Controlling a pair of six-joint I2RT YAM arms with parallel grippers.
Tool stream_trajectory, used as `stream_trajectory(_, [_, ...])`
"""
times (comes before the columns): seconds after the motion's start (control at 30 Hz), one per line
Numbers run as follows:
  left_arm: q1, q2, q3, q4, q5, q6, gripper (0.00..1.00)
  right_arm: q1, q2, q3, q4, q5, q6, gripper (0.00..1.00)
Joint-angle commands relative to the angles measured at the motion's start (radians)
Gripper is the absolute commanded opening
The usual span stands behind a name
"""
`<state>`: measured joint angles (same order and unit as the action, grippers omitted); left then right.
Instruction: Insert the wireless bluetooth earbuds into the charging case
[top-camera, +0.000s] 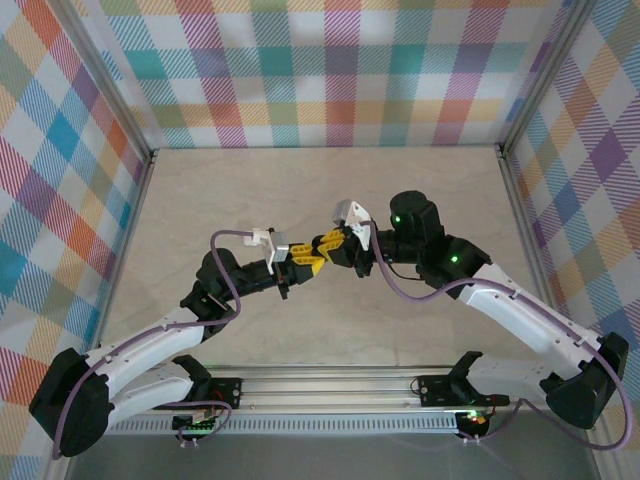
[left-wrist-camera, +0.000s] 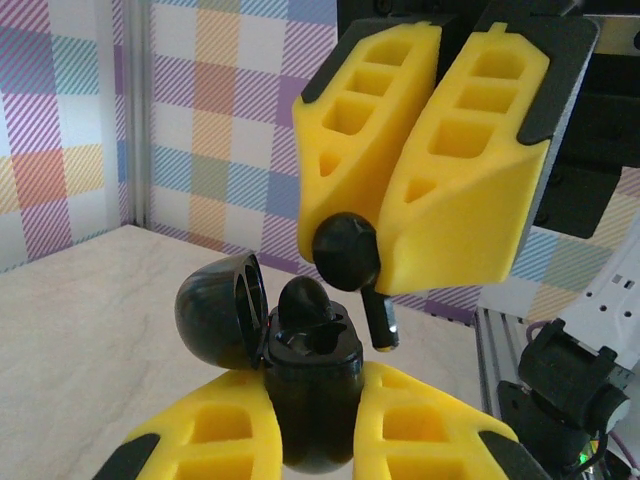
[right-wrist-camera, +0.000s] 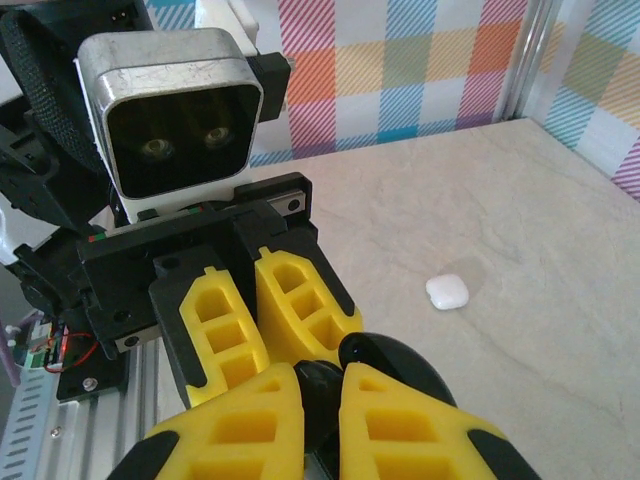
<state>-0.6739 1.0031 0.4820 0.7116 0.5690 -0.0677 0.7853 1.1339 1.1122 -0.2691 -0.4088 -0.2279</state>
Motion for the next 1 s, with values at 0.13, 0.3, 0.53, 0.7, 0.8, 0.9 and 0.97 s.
stream_trajectory(0.13, [-0.015, -0.012, 0.012, 0.061, 0.038, -0.027, 0.0, 0.005, -0.014, -0.005, 0.055, -0.022, -0.067, 0.12])
stream_trajectory(0.3, [-0.015, -0.004, 0.015, 0.057, 0.056, -0.027, 0.0, 0.005, -0.023, -0.005, 0.057, -0.021, -0.068, 0.12])
stream_trajectory(0.53, [-0.021, 0.031, 0.026, 0.071, 0.081, -0.034, 0.0, 0.004, -0.041, -0.009, 0.064, -0.017, -0.067, 0.12])
stream_trajectory(0.7, [-0.022, 0.035, 0.032, 0.077, 0.079, -0.034, 0.0, 0.004, -0.048, -0.022, 0.055, -0.019, -0.074, 0.12])
stream_trajectory(0.8, [-0.023, 0.036, 0.032, 0.087, 0.071, -0.036, 0.0, 0.005, -0.045, -0.036, 0.048, -0.01, -0.084, 0.12])
stream_trajectory(0.9, [-0.022, 0.037, 0.029, 0.108, 0.061, -0.046, 0.0, 0.005, -0.042, -0.041, 0.044, -0.005, -0.099, 0.12])
stream_trajectory(0.97, [-0.023, 0.038, 0.03, 0.109, 0.06, -0.047, 0.0, 0.005, -0.039, -0.043, 0.043, -0.007, -0.108, 0.12])
